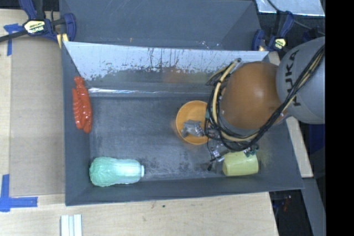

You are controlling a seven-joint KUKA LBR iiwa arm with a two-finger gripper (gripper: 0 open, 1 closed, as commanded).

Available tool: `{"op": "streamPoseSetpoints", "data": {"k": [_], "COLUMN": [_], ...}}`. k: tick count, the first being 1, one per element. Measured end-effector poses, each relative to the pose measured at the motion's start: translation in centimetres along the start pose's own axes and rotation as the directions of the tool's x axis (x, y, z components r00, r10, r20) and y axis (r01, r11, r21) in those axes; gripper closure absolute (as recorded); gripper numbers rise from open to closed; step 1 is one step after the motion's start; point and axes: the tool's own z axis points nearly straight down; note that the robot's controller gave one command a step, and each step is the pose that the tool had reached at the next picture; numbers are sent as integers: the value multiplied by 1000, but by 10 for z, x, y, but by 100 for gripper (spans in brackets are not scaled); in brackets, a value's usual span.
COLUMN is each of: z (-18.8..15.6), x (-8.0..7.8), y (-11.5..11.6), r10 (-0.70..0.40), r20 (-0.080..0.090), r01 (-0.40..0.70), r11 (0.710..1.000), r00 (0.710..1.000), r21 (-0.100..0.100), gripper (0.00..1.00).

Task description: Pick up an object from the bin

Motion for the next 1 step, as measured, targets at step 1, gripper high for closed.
{"op": "streamPoseSetpoints", "data": {"k": [1], "z": [-35], "x": [-23], "y": [-26], "r10": [46], "r20": [7], "r01": [-46], "r11": [999], "r00": [999], "r21": [6], "gripper": [0]}}
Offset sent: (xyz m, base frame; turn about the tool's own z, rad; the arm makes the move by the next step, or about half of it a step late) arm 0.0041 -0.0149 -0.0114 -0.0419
